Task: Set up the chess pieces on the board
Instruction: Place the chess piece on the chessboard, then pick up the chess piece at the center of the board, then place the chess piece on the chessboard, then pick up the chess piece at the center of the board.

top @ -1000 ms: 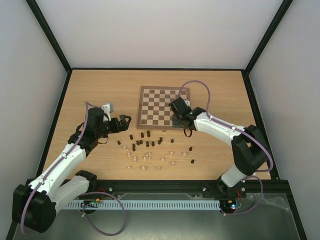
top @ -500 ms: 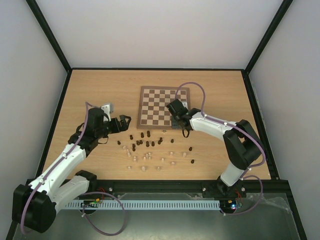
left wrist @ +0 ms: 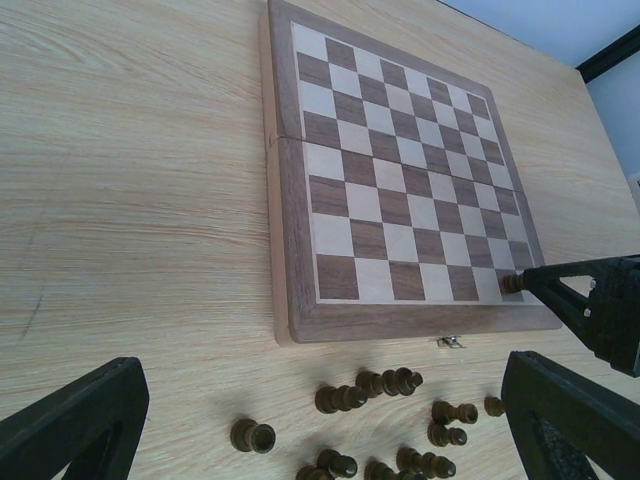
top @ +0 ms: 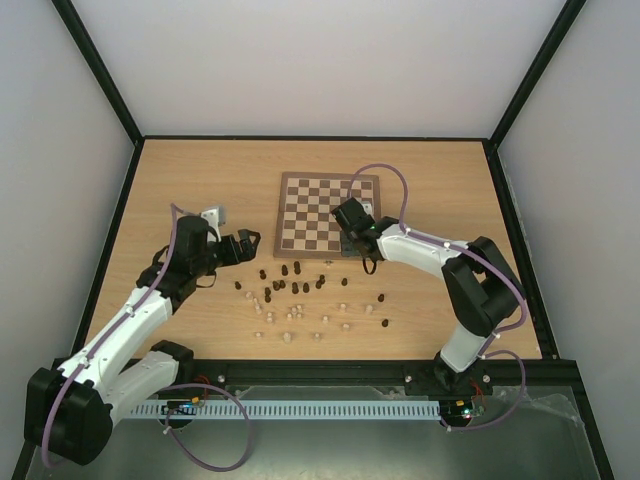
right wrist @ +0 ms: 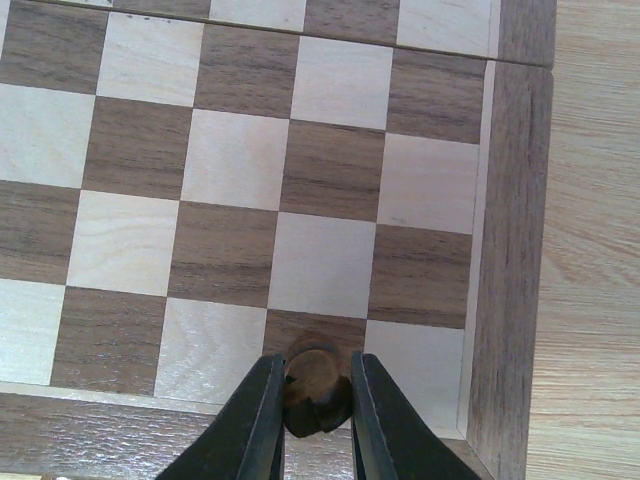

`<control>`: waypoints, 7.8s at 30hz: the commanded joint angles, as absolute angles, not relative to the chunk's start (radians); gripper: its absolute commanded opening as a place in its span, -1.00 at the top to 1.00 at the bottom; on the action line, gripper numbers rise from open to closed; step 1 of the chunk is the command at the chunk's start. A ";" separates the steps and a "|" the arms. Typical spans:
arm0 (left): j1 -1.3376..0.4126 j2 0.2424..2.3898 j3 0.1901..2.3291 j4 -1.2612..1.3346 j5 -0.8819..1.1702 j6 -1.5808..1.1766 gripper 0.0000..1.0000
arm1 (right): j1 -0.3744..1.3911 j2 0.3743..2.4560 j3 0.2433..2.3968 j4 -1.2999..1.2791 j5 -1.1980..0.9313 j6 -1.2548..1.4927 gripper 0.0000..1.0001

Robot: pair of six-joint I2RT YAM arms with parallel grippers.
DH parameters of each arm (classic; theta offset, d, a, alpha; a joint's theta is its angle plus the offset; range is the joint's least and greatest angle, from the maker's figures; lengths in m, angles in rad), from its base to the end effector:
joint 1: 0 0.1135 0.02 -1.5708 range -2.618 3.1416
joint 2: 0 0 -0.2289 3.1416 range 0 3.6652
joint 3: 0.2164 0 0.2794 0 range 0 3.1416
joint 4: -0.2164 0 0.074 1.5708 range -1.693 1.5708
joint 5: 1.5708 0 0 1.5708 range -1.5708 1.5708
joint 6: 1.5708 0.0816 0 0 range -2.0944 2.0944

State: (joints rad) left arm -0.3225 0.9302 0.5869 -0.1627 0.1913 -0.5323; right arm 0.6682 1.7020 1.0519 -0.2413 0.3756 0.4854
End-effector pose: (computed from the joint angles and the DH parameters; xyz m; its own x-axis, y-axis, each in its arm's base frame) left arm 0.2750 -0.1083 0.1870 -0.6341 -0.3134 -0.7069 0.1707 0.8349 -0.5233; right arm 0.3307 0.2229 0.1064 -0.7246 -0.0190 -0.6889 -0.0649 0.9971 0.0407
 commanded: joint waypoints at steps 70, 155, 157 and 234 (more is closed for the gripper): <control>-0.444 0.715 0.547 -0.338 -0.037 -0.773 -0.99 | 0.935 1.803 1.331 -0.488 0.192 0.428 0.05; -0.443 0.827 0.510 -0.275 -0.057 -0.735 -0.99 | 0.697 1.841 1.371 -0.498 0.180 0.421 0.47; -0.443 0.827 0.511 -0.275 -0.057 -0.734 -0.99 | 0.698 1.842 1.383 -0.506 0.184 0.418 0.44; -0.443 0.778 0.500 -0.325 -0.111 -0.738 -0.99 | 0.945 2.093 1.601 -0.555 0.083 0.370 0.77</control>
